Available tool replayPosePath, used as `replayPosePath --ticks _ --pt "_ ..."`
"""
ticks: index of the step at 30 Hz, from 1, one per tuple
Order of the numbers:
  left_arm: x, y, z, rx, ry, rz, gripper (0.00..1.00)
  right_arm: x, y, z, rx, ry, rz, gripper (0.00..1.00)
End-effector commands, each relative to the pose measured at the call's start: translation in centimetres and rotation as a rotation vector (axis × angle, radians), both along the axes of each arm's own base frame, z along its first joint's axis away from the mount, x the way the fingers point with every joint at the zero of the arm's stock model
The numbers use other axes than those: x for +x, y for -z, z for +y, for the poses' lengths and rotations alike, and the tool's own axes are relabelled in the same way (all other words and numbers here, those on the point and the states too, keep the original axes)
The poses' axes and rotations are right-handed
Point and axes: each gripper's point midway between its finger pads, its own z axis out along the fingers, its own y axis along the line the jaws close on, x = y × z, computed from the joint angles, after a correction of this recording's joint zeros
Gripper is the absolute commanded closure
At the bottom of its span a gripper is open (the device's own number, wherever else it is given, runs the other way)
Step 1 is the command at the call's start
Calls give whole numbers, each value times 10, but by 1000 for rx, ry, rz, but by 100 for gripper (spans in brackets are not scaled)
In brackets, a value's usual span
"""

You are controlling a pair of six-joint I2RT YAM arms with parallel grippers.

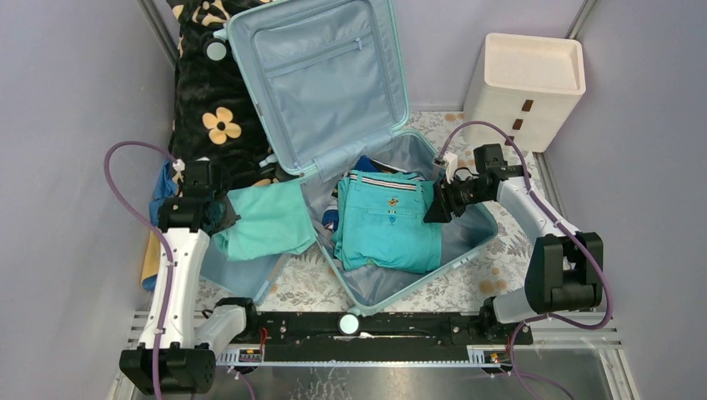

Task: Open, take out, and arrange the luggage
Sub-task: Place the clothes in the bin.

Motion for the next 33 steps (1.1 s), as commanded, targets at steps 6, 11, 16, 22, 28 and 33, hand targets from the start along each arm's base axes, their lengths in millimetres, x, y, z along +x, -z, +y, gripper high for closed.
replayPosePath --ticks 6,11,16,22,28,33 --pt "-10 0 47 108 -271 -16 100 -7 -22 3 59 -27 -56 45" --pt "7 1 59 54 -342 -57 100 -9 -26 3 76 -35 -64 45" --pt "14 28 67 -17 -403 0 100 -12 -30 3 87 -43 -71 44" --pt "7 52 74 -108 -513 24 98 -13 -33 4 103 -53 -75 44" --pt "-3 77 94 -98 -668 66 94 -15 -34 4 111 -63 -80 44" --pt "3 78 107 -109 -722 48 94 -16 -36 4 115 -65 -85 44"
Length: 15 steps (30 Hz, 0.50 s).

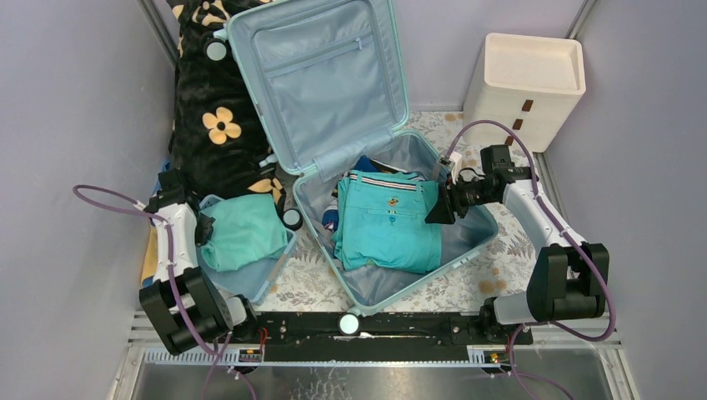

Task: Open, take out, and arrange the luggage
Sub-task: Place the clothes in the bin.

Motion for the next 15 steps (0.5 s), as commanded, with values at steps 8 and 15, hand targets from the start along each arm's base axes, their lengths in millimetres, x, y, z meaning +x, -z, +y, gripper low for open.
replayPosePath --ticks 8,15 --pt "19 -9 41 88 -172 -68 94 -5 -16 1 36 -20 -45 44" --pt "26 -18 53 120 -183 -44 75 -4 -17 0 40 -13 -47 44"
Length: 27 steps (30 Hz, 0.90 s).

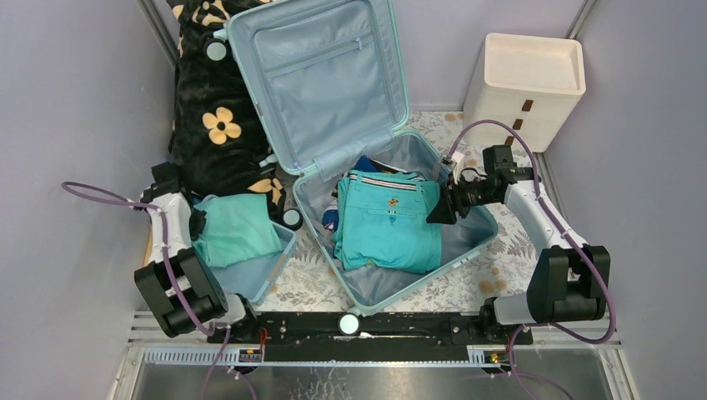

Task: Open, take out, and arrange the luggage
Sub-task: Place the clothes in the bin.

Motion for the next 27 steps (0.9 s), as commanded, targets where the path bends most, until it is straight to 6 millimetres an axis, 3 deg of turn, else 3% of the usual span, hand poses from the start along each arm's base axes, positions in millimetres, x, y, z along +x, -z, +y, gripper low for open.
replayPosePath --ticks 1,5,8,11,14,16,18,22,27 --pt "12 -27 26 104 -60 -44 64 -3 -14 2 34 -16 -39 44" --pt "10 -57 37 172 -98 -37 32 -4 -15 2 33 -16 -41 44" --pt "8 -75 29 172 -83 -56 20 -3 -15 1 31 -14 -43 44" --pt "23 -78 -8 66 67 -154 21 -3 -14 1 30 -13 -39 44" --pt "44 -74 -81 -130 354 -292 26 -2 -12 1 26 -11 -37 44" --pt "48 -74 -129 -261 525 -388 29 -2 -11 0 22 -9 -36 44" --pt "43 -76 -160 -326 633 -461 30 -1 -11 0 19 -7 -37 44" --pt "32 -65 -194 -387 709 -507 31 -1 -9 0 17 -7 -34 44" --pt "20 -20 -196 -364 679 -367 30 -1 -8 -1 14 -8 -29 44"
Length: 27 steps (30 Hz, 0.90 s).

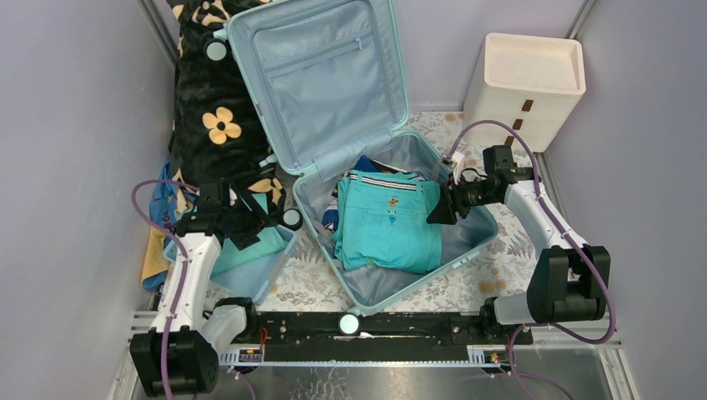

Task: Open, take out, and arrange the luggage
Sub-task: Place the clothes in the bin, then adjust the clothes in the bin.

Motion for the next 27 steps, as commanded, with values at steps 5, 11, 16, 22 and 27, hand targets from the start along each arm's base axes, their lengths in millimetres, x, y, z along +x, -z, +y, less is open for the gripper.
replayPosePath --ticks 5,11,16,22,27 --pt "10 40 0 90 0 55 32 1 -9 0 12 -10 -38 44" --pt "26 49 11 151 -20 5 42 1 -8 0 14 -10 -37 44" --pt "35 58 13 175 -26 -33 41 0 -9 0 14 -9 -37 44" --pt "33 65 5 175 -17 -58 38 1 -8 -1 15 -8 -34 44" --pt "30 81 9 216 -78 -56 41 1 -8 -1 15 -9 -33 44"
